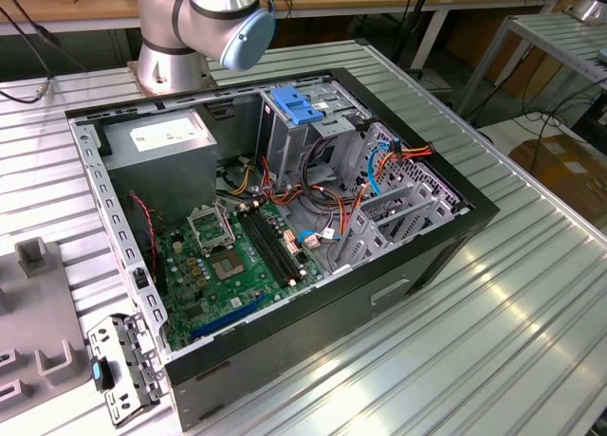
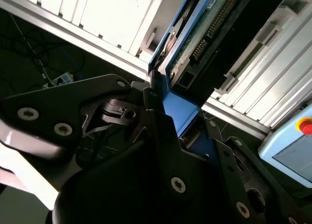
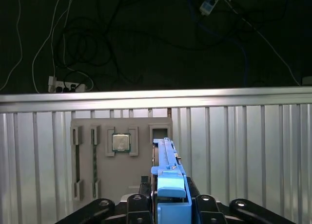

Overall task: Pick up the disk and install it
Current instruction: 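Pick up the disk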

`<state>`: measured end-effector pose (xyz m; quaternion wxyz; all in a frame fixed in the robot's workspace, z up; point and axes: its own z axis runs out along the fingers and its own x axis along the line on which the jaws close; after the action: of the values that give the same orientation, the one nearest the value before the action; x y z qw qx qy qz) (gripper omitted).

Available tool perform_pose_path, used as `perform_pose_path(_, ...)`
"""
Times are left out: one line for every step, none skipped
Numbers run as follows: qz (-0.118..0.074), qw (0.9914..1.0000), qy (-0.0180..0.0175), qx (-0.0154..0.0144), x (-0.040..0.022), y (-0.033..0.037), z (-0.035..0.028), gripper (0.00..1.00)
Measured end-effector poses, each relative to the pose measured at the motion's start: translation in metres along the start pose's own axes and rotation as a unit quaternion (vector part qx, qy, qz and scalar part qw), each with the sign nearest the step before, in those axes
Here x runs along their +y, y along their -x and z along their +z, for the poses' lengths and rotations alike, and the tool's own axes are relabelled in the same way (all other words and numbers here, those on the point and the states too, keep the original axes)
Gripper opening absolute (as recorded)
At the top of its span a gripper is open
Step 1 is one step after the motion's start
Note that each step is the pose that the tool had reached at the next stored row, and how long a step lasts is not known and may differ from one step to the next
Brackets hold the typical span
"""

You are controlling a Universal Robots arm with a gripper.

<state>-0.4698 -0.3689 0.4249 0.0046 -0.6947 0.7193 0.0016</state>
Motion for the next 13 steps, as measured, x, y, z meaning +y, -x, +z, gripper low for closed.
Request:
perform_pose_path(0.0, 1.0, 0.0, 0.0, 0.0, 0.0, -0.0017, 0.37)
perform_pose_path(0.0, 1.0, -0.0001, 0.0, 0.0, 0.0, -0.0037, 0.37)
perform_pose_path(0.0, 1.0, 0.0, 0.0, 0.0, 0.0, -0.005, 0.37)
perform_pose_path(0.0, 1.0, 0.0, 0.0, 0.0, 0.0001, -0.0062, 0.37)
perform_pose_path(0.0, 1.0, 0.0, 0.0, 0.0, 0.0001, -0.0071, 0.37)
perform_pose_path(0.0, 1.0, 0.0, 0.0, -0.0001, 0.0001, -0.0082, 0.37)
perform_pose_path(0.0, 1.0, 0.0, 0.0, 0.0, 0.0001, -0.0097, 0.37)
perform_pose_path(0.0, 1.0, 0.0, 0.0, -0.0001, 0.0001, -0.0105, 0.37)
perform_pose_path(0.0, 1.0, 0.0, 0.0, -0.0001, 0.0001, -0.0116, 0.37)
perform_pose_path(0.0, 1.0, 0.0, 0.0, 0.0, 0.0001, -0.0128, 0.37)
perform_pose_path(0.0, 1.0, 0.0, 0.0, -0.0001, 0.0001, -0.0144, 0.37)
perform_pose_path(0.0, 1.0, -0.0001, 0.0, -0.0001, 0.0001, -0.0157, 0.37)
perform_pose_path(0.0, 1.0, 0.0, 0.0, -0.0001, 0.0002, -0.0179, 0.37)
